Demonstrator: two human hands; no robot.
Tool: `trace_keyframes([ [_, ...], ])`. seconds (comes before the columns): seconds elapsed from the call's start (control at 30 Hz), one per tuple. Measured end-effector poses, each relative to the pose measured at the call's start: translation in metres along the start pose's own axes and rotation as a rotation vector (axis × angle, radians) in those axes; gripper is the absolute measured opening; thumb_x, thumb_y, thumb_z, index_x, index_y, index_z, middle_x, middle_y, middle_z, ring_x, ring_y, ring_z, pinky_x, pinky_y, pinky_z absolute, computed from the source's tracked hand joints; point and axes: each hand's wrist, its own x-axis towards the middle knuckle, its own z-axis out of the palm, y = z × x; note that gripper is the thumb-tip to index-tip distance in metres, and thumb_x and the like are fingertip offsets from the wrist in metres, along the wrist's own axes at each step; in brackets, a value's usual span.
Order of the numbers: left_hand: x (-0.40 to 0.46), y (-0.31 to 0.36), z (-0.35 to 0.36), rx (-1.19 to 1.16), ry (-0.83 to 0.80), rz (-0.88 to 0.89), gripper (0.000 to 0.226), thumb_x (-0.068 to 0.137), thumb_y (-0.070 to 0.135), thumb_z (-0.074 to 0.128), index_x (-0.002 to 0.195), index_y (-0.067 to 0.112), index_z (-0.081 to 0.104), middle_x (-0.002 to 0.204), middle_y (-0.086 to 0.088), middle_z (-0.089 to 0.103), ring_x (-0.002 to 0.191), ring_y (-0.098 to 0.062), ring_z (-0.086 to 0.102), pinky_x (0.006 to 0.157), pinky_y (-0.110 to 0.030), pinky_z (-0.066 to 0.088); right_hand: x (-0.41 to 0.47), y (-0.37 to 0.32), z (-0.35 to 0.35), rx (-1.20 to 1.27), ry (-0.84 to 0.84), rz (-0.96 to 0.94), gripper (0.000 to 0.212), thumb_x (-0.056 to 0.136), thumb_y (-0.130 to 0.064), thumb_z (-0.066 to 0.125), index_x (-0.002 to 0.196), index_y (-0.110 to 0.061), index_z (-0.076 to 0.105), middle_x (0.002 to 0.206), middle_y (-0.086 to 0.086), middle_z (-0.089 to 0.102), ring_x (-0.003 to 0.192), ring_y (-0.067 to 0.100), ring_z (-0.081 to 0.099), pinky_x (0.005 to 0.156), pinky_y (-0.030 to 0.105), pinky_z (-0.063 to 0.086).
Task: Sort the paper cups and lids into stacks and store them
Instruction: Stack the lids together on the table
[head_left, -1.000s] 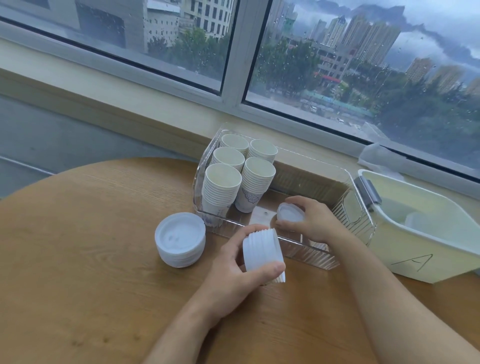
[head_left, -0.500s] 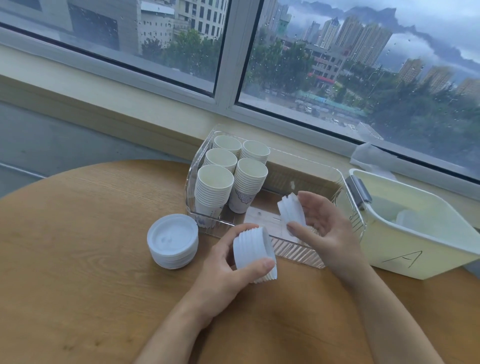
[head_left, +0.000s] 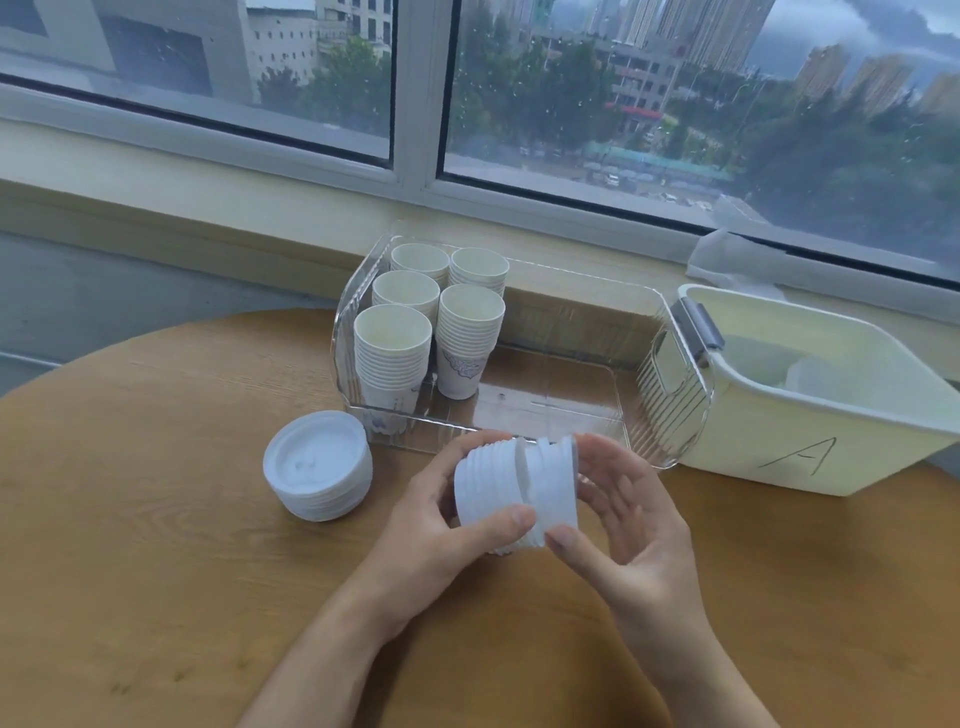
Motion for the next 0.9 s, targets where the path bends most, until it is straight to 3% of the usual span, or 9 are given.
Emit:
trace_keyframes([
  [0.33, -0.0011, -0.0011, 0.0024, 0.136, -0.042, -0.001, 0.072, 0.069, 0.051, 0.084, 0.135, 0.034, 0.061, 0.119, 0.008, 0.068, 0.110, -0.010, 0.068, 0.083, -0.022, 0.057, -0.0051, 0.0069, -0.0012, -0.005, -0.032, 0.010, 0.074, 0.072, -0.025, 0.092, 0.139, -0.018, 0.060, 0.137, 0.009, 0.067, 0.130, 0.033, 0.063, 0.109, 0.048, 0.050],
  [0.43, -0.0013, -0.0019, 0.0028, 0.123, -0.034, -0.001, 0.072, 0.069, 0.051, 0.083, 0.135, 0.031, 0.062, 0.118, 0.005, 0.070, 0.107, -0.011, 0.069, 0.083, -0.022, 0.056, -0.0059, 0.0056, -0.0003, -0.060, -0.058, 0.011, 0.076, 0.070, -0.023, 0.095, 0.139, -0.028, 0.061, 0.138, 0.004, 0.067, 0.128, 0.030, 0.064, 0.109, 0.045, 0.051],
  [0.73, -0.0017, -0.0024, 0.0010, 0.139, -0.032, -0.002, 0.074, 0.069, 0.050, 0.084, 0.137, 0.030, 0.062, 0.119, 0.003, 0.069, 0.108, -0.015, 0.069, 0.084, -0.026, 0.057, -0.0048, 0.0013, -0.0004, -0.050, -0.051, 0.012, 0.072, 0.073, -0.043, 0.093, 0.137, -0.031, 0.062, 0.139, 0.005, 0.066, 0.131, 0.031, 0.062, 0.109, 0.045, 0.052],
  [0.9, -0.0015, -0.0020, 0.0001, 0.132, -0.046, 0.003, 0.072, 0.069, 0.047, 0.083, 0.136, 0.028, 0.062, 0.118, 0.004, 0.069, 0.106, -0.013, 0.069, 0.083, -0.025, 0.057, -0.0055, 0.0049, -0.0023, -0.025, -0.065, 0.027, 0.077, 0.072, -0.043, 0.094, 0.139, -0.027, 0.060, 0.141, 0.008, 0.064, 0.135, 0.032, 0.059, 0.112, 0.053, 0.048],
])
